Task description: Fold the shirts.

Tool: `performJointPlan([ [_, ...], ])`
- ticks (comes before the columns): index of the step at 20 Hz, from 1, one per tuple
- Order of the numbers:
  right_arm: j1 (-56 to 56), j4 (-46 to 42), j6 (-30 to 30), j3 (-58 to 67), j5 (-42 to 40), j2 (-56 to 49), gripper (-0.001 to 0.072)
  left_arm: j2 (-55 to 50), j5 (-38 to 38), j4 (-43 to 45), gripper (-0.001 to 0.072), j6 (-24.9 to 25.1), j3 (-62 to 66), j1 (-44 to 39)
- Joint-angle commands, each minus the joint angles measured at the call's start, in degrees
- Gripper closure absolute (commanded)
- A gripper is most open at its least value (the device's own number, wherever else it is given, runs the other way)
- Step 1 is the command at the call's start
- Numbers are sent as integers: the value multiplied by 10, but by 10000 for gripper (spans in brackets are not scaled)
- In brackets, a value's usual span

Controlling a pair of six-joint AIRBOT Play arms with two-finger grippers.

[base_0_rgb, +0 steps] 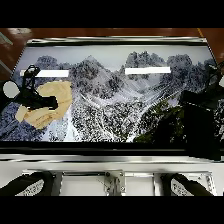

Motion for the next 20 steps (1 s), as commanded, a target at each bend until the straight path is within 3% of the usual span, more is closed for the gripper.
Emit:
performJointPlan([
  [1, 0, 0, 0, 0, 0, 0, 46, 0, 0, 0, 8, 0, 0, 0],
  [11, 0, 0, 0, 0, -2, 0, 46, 0, 0, 0, 8, 0, 0, 0],
  [14, 0, 0, 0, 0, -43, 0, 47, 0, 0, 0, 8, 0, 0, 0],
  [18, 0, -15, -2, 0, -60, 0, 47, -5, 89, -6, 8, 0, -1, 0],
  [20, 0, -19, -5, 0, -68, 0, 47, -13, 89, -16, 8, 0, -1, 0],
])
